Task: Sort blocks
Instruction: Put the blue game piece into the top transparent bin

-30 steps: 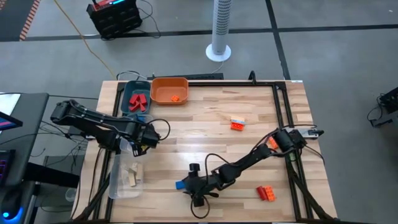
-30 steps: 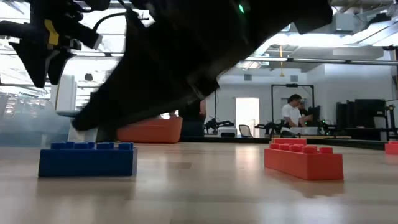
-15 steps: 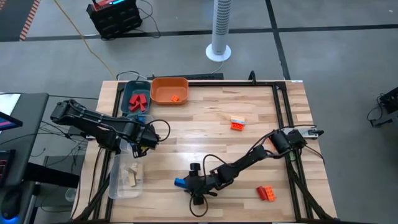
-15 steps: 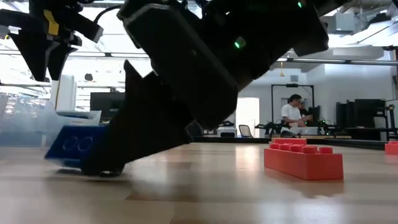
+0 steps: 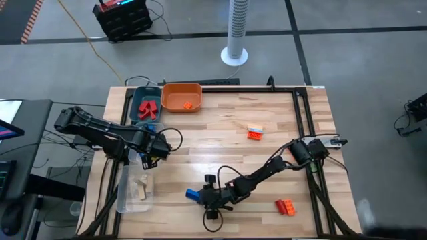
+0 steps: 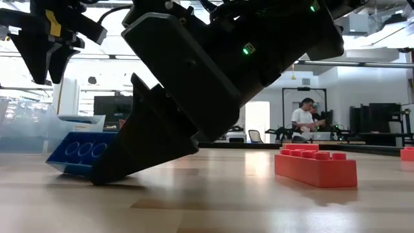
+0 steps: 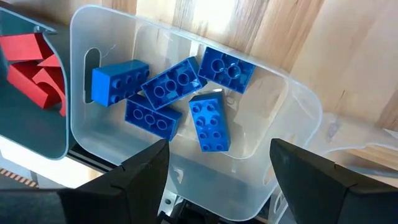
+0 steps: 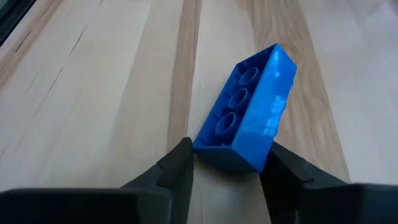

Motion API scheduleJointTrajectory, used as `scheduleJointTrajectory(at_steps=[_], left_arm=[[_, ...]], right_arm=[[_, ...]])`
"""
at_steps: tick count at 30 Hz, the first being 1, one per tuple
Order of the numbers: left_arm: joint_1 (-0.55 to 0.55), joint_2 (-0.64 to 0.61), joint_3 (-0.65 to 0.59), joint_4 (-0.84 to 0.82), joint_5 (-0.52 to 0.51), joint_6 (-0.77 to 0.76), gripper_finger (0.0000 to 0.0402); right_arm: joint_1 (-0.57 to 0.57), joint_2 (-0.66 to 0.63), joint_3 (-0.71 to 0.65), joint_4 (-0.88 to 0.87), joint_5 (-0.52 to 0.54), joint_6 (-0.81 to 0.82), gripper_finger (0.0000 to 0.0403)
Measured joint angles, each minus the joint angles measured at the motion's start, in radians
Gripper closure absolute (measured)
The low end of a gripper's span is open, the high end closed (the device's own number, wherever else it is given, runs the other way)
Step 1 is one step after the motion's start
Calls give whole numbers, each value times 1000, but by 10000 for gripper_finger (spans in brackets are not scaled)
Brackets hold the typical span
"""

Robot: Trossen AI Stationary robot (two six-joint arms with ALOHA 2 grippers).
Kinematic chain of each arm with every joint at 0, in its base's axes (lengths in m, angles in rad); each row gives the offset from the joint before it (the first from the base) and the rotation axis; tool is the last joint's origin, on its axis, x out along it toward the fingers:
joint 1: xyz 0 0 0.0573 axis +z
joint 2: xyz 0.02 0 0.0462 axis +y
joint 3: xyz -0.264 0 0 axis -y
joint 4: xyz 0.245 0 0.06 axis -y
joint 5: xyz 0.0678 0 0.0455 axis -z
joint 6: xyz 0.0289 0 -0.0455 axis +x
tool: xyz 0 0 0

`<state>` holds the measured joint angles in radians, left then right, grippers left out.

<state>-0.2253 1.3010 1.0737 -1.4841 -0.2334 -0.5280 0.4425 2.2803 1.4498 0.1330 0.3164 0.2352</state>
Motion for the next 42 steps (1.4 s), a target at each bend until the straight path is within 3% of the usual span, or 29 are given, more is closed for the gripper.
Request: scheduleJointTrajectory(at_steps=[5,12,18,24,34,42], left_arm=[[-4,0,0,16,47,4,130],[-85,0,0,215,62,83,130],[-115,0,0,231,62,78,130],[-116,1,0,232,55,66,130],[-116,1,0,235,46,60,130],[-116,1,0,234,45,59,130]], right_arm=[[-6,0,-1,2,7,1,265],[-7,-5,-1,-12,49,-5,293],[-13,-53,-3,-109,61,-32,288],[-80,-151,0,-117,105,-55,247],[-231,-106,38,-41,55,-50,115],[-260,-49,94,-55,141,-47,85]])
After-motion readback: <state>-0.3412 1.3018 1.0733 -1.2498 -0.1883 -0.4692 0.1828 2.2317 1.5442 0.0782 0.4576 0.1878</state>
